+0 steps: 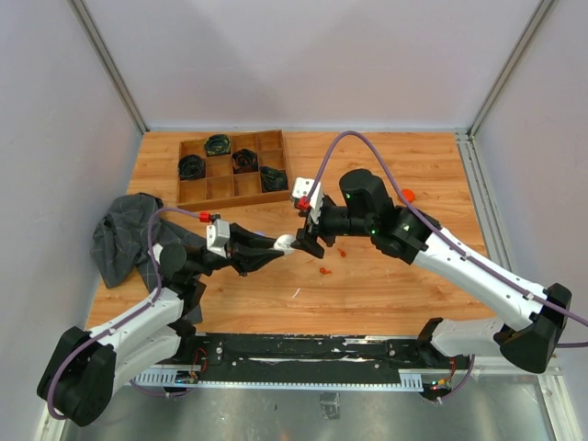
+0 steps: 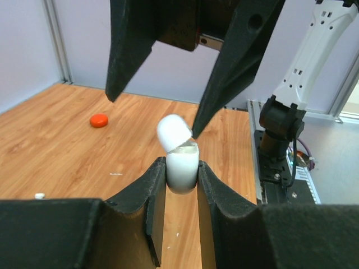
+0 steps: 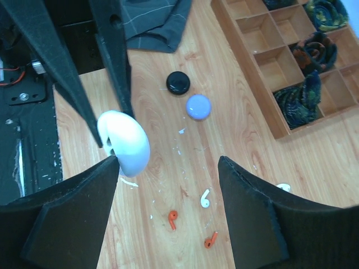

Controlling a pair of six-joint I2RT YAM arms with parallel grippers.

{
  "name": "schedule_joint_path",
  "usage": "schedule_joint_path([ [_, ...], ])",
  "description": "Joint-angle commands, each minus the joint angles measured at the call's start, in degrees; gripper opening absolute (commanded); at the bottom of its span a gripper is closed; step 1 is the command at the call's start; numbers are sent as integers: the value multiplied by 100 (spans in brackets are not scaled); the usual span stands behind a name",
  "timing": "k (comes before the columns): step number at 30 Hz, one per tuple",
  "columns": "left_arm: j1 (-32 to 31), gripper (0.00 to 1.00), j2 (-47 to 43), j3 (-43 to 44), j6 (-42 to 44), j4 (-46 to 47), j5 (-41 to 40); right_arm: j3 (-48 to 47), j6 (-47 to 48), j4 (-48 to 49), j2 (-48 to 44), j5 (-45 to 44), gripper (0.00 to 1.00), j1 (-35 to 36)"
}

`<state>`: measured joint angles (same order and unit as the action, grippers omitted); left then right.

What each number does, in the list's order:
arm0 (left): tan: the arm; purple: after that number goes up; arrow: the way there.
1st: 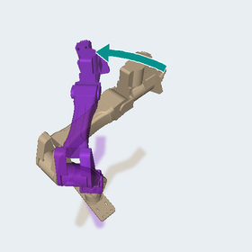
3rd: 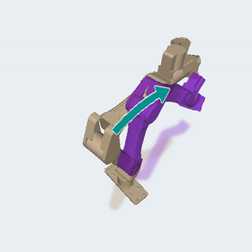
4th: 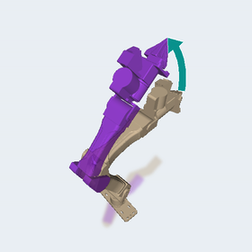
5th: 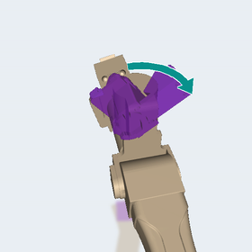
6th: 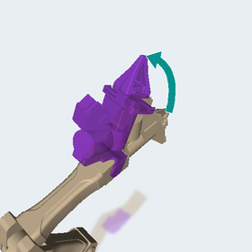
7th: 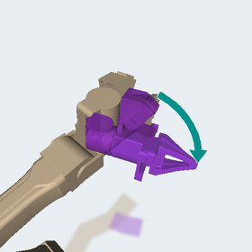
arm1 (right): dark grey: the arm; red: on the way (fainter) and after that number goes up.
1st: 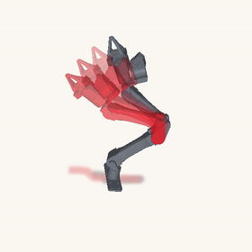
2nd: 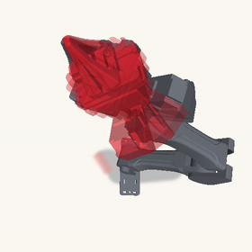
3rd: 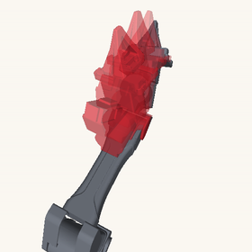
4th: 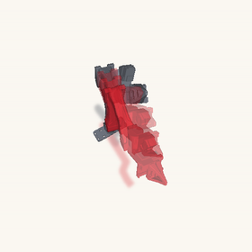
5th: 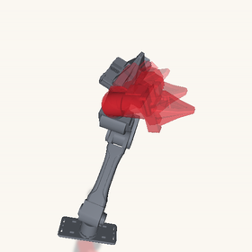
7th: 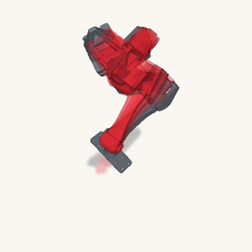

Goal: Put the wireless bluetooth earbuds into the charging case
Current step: Open the charging case, then pick up the earbud from the center of the board.

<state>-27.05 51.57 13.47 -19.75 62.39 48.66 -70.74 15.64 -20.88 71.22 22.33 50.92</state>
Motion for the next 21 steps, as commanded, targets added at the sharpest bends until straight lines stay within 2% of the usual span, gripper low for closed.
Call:
schedule_joint_path([
  [1,-29,0,-60,16,70,-42,603,-45,-45,436,-117,-664,72,12],
  [7,-29,0,-85,6,177,-242,406,-49,-159,444,-122,-791,72,-59],
  [12,-29,0,-94,-3,292,-663,-271,-22,-236,328,-148,-802,73,-109],
  [21,-29,0,-129,-432,292,-403,-1537,200,-977,-252,-95,-1452,73,-509],
])
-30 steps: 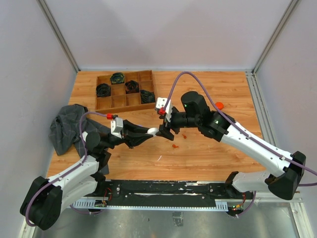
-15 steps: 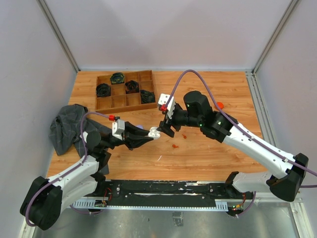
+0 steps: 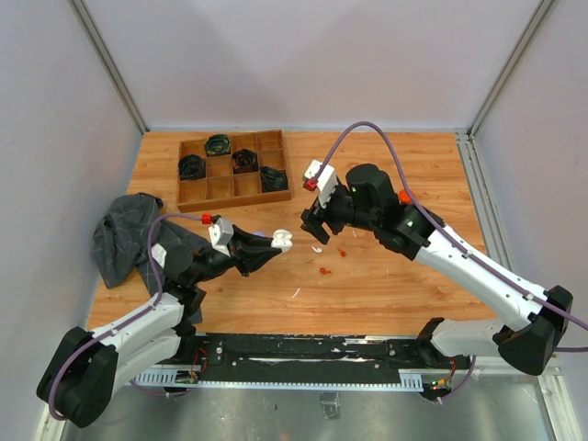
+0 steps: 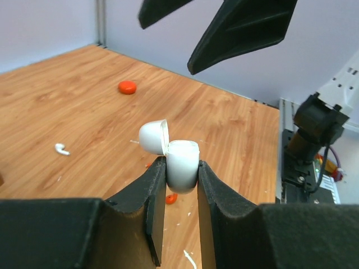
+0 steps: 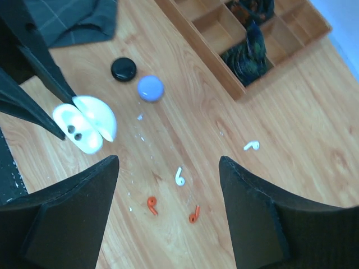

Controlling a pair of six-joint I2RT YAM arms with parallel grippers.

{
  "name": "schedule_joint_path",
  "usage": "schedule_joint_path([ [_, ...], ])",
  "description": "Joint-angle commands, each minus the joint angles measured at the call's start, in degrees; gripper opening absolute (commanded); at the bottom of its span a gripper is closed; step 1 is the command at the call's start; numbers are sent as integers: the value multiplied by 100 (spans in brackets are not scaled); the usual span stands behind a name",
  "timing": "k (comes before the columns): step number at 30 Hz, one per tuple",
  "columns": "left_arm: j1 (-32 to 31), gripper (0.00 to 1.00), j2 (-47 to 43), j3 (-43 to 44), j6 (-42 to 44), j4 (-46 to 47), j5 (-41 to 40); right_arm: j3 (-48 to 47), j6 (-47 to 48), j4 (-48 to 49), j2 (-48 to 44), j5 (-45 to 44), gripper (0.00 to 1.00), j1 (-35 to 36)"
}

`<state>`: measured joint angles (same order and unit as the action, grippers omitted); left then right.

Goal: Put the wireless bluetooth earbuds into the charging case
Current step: Pick up the earbud from the center of the board.

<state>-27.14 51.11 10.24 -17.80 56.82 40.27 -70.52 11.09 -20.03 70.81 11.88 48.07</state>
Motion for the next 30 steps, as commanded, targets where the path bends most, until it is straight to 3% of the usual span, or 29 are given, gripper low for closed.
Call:
schedule_joint_path([
  [1,-20,0,-94,-117,146,136,-697,226,-644,-406,-21,-427,73,-291],
  [12,-20,0,-250,-271,435,-39,-1210,364,-1152,-511,1147,-945,71,-614],
  [30,-24,0,-893,-340,716,-630,-1896,-610,-1148,-391,3604,-203,59,-633],
])
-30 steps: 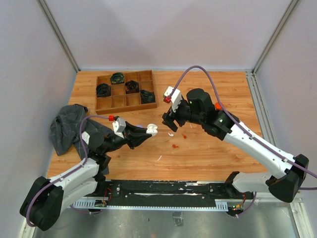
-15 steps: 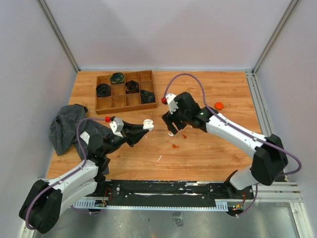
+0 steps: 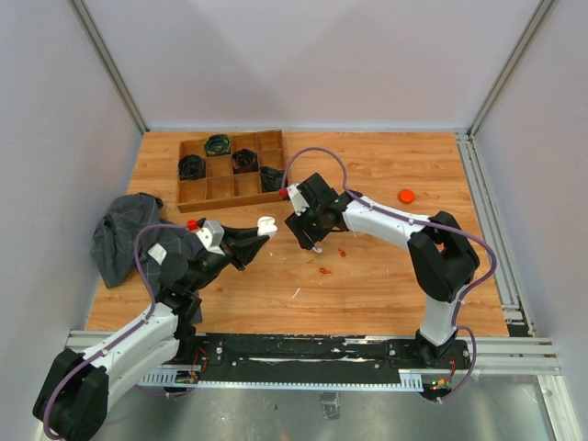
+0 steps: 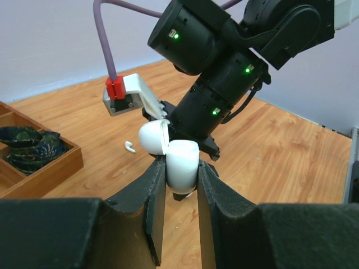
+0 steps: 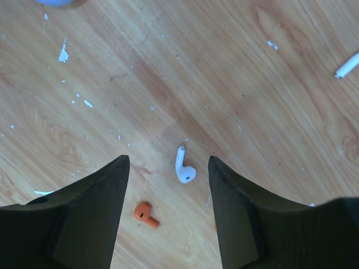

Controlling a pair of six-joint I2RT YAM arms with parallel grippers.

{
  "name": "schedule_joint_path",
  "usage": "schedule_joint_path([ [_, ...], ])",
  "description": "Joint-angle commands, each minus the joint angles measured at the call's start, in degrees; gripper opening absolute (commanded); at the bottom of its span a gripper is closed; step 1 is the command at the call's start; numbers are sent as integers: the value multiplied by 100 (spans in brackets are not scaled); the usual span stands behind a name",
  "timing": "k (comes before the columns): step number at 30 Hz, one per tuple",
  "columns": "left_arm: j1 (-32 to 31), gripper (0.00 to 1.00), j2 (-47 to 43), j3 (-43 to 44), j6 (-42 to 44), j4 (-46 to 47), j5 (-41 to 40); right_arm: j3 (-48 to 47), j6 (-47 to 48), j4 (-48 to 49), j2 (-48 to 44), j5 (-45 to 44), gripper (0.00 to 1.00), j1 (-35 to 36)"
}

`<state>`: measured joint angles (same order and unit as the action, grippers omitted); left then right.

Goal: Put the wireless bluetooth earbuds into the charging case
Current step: Pick up the earbud from the center of the board.

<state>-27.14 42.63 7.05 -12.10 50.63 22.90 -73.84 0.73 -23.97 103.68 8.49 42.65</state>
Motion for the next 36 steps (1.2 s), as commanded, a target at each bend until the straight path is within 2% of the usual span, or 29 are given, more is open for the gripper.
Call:
schedule_joint_path([
  [1,-20,0,-30,-12,149,-24,-160,-316,-117,3,387,147,57,-91],
  [5,-20,0,-9,-11,155,-18,-171,-415,-143,-57,614,233,52,-93],
  [19,-19,0,13,7,138,8,-109,-293,-84,-526,842,574,44,-75],
  [36,-20,0,64,46,68,107,43,-554,-72,-1648,616,538,44,259],
])
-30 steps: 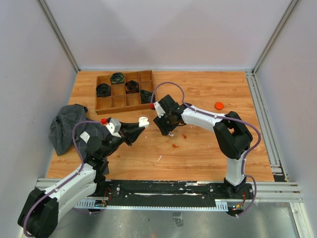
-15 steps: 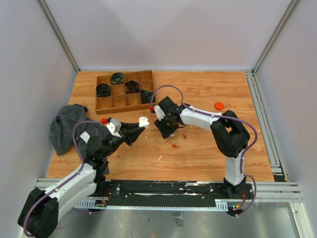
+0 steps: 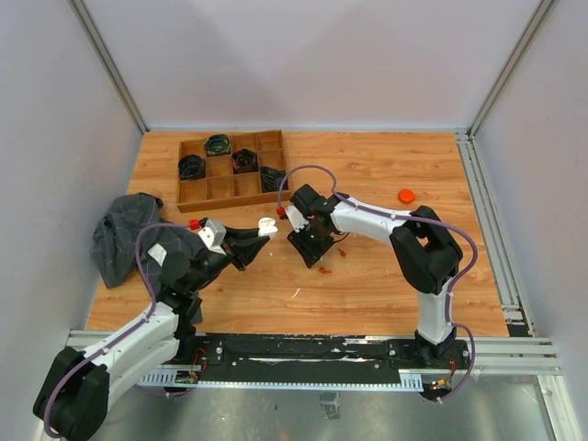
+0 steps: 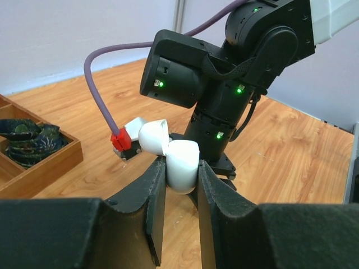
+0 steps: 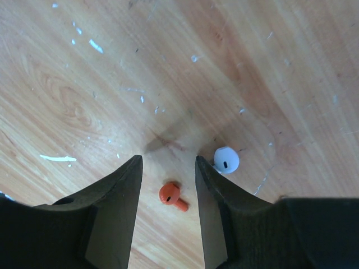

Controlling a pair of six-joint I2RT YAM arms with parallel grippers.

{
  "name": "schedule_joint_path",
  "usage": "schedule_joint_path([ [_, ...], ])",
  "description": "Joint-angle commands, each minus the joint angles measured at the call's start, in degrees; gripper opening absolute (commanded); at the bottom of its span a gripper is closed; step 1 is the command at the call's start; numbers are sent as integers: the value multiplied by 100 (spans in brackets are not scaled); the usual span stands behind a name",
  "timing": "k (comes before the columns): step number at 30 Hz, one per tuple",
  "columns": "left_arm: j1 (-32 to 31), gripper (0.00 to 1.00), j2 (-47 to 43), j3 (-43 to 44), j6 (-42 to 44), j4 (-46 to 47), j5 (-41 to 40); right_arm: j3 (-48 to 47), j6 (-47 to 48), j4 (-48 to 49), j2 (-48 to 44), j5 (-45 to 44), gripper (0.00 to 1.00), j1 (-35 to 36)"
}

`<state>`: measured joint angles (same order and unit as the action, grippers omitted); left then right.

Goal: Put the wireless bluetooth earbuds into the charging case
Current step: Pick up the earbud from the center of the board.

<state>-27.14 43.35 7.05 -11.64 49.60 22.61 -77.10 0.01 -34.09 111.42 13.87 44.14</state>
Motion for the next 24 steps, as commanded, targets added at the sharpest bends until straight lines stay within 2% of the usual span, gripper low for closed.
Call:
schedule_joint_path([
  [1,-20,0,16,29,-3,279,110,-242,1,-670,-239,-41,44,113],
  [11,-20,0,180,-44,-102,499,-9,-119,1,-432,-893,-726,44,13],
  [24,-20,0,337,-128,-60,668,-252,-328,1,-252,-191,-1209,44,-83],
])
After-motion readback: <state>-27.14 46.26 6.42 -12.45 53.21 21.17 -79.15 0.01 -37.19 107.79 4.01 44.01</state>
